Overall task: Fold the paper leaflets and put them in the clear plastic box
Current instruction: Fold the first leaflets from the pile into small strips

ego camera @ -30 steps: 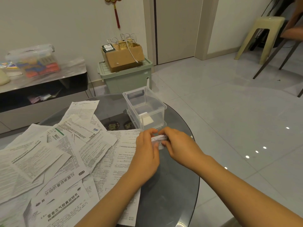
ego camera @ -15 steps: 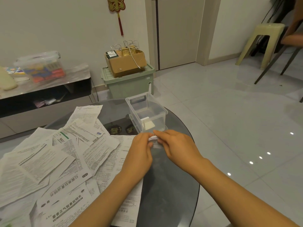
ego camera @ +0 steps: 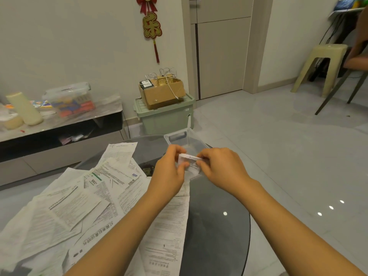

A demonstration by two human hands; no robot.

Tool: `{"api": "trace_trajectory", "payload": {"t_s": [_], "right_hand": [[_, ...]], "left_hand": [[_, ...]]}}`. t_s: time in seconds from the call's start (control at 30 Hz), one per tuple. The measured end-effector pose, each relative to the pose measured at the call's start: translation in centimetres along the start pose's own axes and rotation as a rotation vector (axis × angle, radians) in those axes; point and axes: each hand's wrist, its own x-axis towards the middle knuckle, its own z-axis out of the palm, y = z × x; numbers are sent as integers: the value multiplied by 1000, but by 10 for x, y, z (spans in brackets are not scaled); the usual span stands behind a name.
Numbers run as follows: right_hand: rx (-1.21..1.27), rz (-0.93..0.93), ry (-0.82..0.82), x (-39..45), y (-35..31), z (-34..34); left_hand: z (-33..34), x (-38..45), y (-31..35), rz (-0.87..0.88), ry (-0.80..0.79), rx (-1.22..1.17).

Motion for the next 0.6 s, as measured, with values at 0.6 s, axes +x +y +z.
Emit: {"api": "trace_trajectory", "payload": {"t_s": [0.6], "right_hand": [[-424, 309, -130, 97, -8, 35]], "left_hand": [[13, 61, -55, 88, -185, 544]]}}
